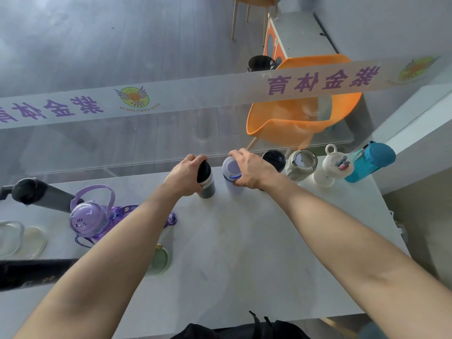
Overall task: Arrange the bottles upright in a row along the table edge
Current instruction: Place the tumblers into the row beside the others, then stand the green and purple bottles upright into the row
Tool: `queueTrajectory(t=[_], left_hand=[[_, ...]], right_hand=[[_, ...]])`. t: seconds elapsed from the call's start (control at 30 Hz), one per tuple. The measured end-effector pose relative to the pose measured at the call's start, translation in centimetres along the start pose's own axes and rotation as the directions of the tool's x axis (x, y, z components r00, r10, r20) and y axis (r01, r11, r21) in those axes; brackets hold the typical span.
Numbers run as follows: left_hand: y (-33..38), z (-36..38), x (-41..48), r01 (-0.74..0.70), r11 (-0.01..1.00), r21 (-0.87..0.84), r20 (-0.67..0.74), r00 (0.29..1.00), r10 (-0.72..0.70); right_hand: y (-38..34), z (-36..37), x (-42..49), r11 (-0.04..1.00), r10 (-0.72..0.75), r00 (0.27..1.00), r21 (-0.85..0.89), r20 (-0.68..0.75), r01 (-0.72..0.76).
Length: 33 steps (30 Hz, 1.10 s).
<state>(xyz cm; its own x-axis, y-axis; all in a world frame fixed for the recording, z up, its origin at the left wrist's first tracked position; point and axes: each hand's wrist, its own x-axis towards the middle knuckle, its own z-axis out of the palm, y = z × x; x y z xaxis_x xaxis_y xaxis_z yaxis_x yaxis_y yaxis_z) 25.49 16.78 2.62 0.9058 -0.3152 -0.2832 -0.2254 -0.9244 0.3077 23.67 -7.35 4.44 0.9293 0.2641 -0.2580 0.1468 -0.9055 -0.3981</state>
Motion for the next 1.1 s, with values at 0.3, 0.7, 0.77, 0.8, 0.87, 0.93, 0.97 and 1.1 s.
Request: queueTrajectory(t=[0.3, 0.7, 0.77, 0.8, 0.87, 0.93, 0.97, 1.1], left_hand=[[0.2, -1.0, -0.4, 0.013, 1.000, 0.028, 0.058, 0.998, -0.015], [-6.7, -10.1, -7.7, 0.140, 0.987, 0.083, -0.012, 0.990, -0.139], [-8.9, -10.7, -9.3, 0.157, 0.983, 0.097, -0.008, 0.988, -0.157], [-10.1, -10.7, -10.1, 0.161, 0.982, 0.101, -0.004, 0.987, -0.162], [-13.1, -10.4, -11.5, 0.175, 0.979, 0.104, 0.017, 0.984, -0.178], [-16.1, -10.2, -12.9, 0.180, 0.977, 0.117, 0.036, 0.982, -0.185], [-17.4, -10.2, -13.6, 0.172, 0.978, 0.122, 0.047, 0.983, -0.179], [-21.1, -9.7, -16.9, 0.130, 0.982, 0.134, 0.077, 0.987, -0.142]], right_hand=[[-0.8, -2.7, -0.3, 0.996, 0.048, 0.993, 0.081, -0.110, -0.039], [-10.1, -3.5, -1.6, 0.985, -0.157, 0.909, 0.002, -0.386, 0.171], [-13.4, -1.5, -2.1, 0.974, -0.204, 0.922, 0.023, -0.330, 0.224], [-15.0, -0.5, -2.3, 0.969, -0.224, 0.928, 0.031, -0.299, 0.244], [-18.0, 1.8, -2.8, 0.961, -0.259, 0.939, 0.039, -0.226, 0.274], [-20.8, 4.2, -3.6, 0.956, -0.280, 0.950, 0.050, -0.138, 0.289], [-22.3, 5.3, -4.1, 0.955, -0.285, 0.955, 0.057, -0.084, 0.290], [-27.9, 8.8, -5.8, 0.982, -0.188, 0.964, 0.016, 0.186, 0.189]])
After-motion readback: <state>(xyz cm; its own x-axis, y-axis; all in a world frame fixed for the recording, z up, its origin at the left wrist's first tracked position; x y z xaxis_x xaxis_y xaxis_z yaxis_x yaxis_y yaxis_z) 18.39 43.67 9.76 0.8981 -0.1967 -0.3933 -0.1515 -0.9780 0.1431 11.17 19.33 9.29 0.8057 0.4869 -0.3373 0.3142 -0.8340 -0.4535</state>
